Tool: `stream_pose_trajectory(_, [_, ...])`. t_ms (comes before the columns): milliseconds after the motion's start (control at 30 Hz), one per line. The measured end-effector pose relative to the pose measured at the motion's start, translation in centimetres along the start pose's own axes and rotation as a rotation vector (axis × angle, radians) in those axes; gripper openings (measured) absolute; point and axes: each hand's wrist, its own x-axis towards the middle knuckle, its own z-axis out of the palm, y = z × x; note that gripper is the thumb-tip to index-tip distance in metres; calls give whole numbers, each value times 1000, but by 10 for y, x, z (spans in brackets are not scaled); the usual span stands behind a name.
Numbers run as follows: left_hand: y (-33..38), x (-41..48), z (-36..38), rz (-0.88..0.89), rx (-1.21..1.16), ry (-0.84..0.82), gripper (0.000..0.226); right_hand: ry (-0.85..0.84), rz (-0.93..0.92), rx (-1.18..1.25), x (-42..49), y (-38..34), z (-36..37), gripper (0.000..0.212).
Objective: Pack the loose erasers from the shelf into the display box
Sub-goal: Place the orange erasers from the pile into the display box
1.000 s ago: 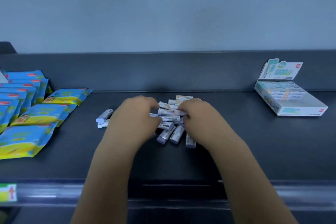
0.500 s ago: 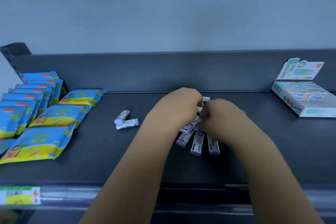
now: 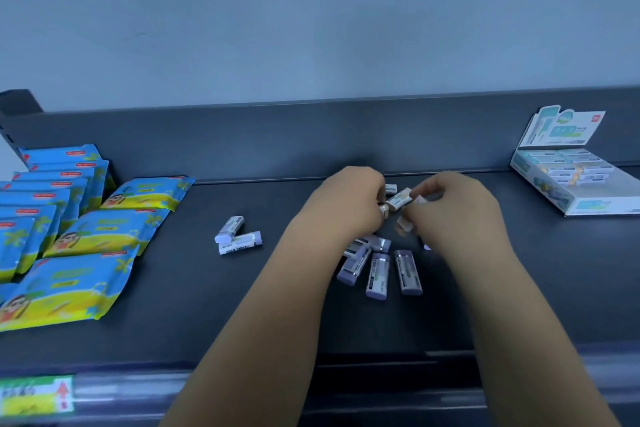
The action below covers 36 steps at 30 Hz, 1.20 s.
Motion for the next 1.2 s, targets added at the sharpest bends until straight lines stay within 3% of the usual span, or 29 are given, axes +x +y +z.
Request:
stream_pose_trajectory(100, [3,-5,-4,-6,50,-16,22,-5,9,6,0,2,-1,7])
stream_pose_trajectory(200, [1,-15,-22,-56,-12,46,18,25,23,134,-2,5,-3,13])
stream_pose_trajectory(400, [-10,-48,-44,-185,-382,411,25,-171,150,592,-9,4,-3,18])
stream_pose_trajectory(533, [-11,-65,-39,-271,-562,539,24,-64,-3,393,-15,5,1,24])
stream_pose_trajectory(700, [-15,-75,-30,-351,-643,494,20,-42,-95,376,-27,-3,3,22])
stream_pose_trajectory(1033, [-15,-94,-29,-175,-594,554,37,-55,-159,456,-42,6,-7,27])
stream_pose_trajectory(1200, [-17,-93,-22,-149,-565,560,32,-61,-209,495,-46,11,-11,30])
